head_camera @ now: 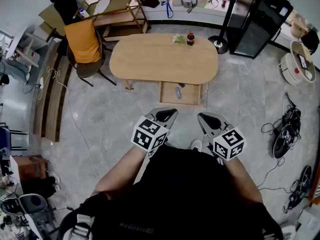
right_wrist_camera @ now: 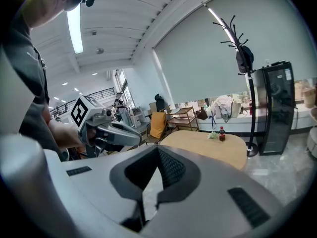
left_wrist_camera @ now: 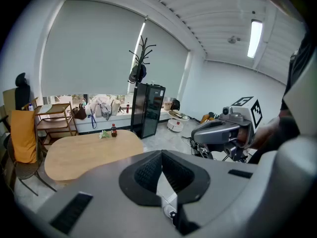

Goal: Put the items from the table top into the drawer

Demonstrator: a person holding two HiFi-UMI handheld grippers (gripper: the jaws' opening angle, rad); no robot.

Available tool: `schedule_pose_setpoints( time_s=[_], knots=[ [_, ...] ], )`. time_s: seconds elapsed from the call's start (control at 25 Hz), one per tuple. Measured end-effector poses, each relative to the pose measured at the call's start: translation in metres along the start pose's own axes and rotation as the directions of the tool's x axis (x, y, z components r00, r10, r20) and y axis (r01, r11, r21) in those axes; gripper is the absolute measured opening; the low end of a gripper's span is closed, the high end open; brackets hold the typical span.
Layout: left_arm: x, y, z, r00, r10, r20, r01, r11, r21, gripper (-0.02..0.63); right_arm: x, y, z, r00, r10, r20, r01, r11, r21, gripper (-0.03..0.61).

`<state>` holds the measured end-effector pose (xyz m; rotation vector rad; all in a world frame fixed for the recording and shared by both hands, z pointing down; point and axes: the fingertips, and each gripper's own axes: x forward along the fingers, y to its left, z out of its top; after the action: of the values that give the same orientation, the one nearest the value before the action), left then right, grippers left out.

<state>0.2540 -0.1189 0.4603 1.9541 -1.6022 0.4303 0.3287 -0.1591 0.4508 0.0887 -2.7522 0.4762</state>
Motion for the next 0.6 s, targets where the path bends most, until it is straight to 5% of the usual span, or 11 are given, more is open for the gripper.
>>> schedule_pose_setpoints(
  time_s=[0.6],
  knots=[
    [-0.007,0.012,0.004,1.000,0.026,0.006,-0.026,1.000,0.001,0.005,0.014,0.004,0.006,1.000,0.022,0.004,-0.022,1.000,-0.011,0.003]
  ],
)
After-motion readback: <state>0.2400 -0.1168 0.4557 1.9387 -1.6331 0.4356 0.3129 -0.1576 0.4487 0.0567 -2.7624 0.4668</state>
